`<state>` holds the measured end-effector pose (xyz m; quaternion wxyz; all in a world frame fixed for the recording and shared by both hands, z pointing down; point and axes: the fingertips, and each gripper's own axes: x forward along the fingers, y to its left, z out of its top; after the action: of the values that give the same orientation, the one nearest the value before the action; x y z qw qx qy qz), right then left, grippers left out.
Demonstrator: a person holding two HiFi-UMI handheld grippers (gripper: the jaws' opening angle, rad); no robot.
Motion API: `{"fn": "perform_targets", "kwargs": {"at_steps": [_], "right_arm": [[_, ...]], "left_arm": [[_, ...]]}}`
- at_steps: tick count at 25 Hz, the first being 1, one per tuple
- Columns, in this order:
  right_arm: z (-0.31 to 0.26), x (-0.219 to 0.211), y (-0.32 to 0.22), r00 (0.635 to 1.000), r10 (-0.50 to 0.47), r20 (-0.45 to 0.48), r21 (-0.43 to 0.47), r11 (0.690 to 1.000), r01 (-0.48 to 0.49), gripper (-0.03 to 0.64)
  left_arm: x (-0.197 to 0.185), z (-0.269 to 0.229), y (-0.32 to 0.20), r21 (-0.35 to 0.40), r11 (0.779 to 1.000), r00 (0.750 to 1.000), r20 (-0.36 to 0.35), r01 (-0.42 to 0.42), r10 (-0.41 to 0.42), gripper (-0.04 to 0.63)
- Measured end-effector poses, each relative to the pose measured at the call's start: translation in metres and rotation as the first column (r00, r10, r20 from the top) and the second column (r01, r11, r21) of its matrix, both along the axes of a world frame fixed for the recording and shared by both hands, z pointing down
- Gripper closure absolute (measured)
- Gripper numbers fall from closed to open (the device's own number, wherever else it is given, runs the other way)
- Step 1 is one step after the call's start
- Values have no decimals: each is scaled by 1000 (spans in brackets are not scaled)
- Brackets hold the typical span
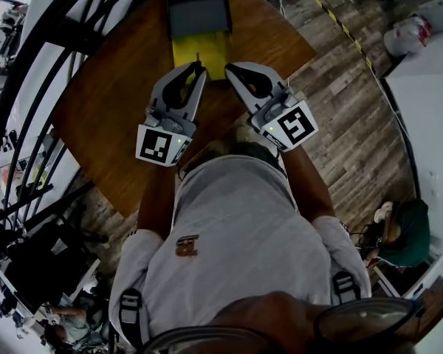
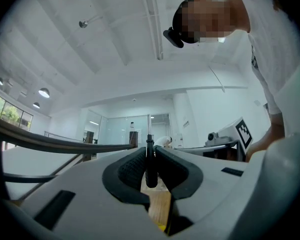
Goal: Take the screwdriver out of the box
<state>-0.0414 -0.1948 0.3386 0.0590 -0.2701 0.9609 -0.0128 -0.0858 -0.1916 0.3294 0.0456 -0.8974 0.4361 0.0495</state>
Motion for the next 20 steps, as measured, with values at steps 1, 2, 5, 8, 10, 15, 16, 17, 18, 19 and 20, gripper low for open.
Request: {"fn": "perform_targets", "kwargs": {"at_steps": [1,2,5,8,10,15,16,17,18,19,20], "right_arm": [[0,0,0,1000,1,1,-1,1000,-1,584],[0,1,1,1000,2,3,-1,1000,-2,584],[0,2,1,1000,6,6,-4,1000,-6,584],[1,3,3,1000,5,4,-6,1000,-5,584],[2,2,5,1000,1,-3,-7,1000,-1,584],[1,0,7,1000,-4,-16,-6,1000,4,584],[2,0,7,1000,-4,-16,-6,1000,4,584],[2,-1,7,1000,-5,-16,-6,1000,5,584],[2,-1,7,1000,-5,-17,-6,1000,5,584],[2,-1,7,1000,-6,-17,-6,1000,6,584],[2,-1,7,1000,-6,-18,-6,1000,6,584]], "left_arm": [[0,1,0,1,1000,1000,-5,0,0,522],[0,2,1,2,1000,1000,-9,-2,2,522],[2,-1,1,1,1000,1000,-7,-7,7,522],[2,-2,1,-8,1000,1000,-10,-9,9,522],[2,0,0,-18,1000,1000,-15,-7,7,522],[2,0,2,-21,1000,1000,-20,-12,12,522],[2,0,2,-20,1000,1000,-21,-14,13,522],[2,0,2,-20,1000,1000,-22,-14,14,522],[2,0,2,-20,1000,1000,-23,-15,14,522],[2,0,2,-21,1000,1000,-24,-15,15,522],[2,0,2,-21,1000,1000,-24,-16,16,522]]}}
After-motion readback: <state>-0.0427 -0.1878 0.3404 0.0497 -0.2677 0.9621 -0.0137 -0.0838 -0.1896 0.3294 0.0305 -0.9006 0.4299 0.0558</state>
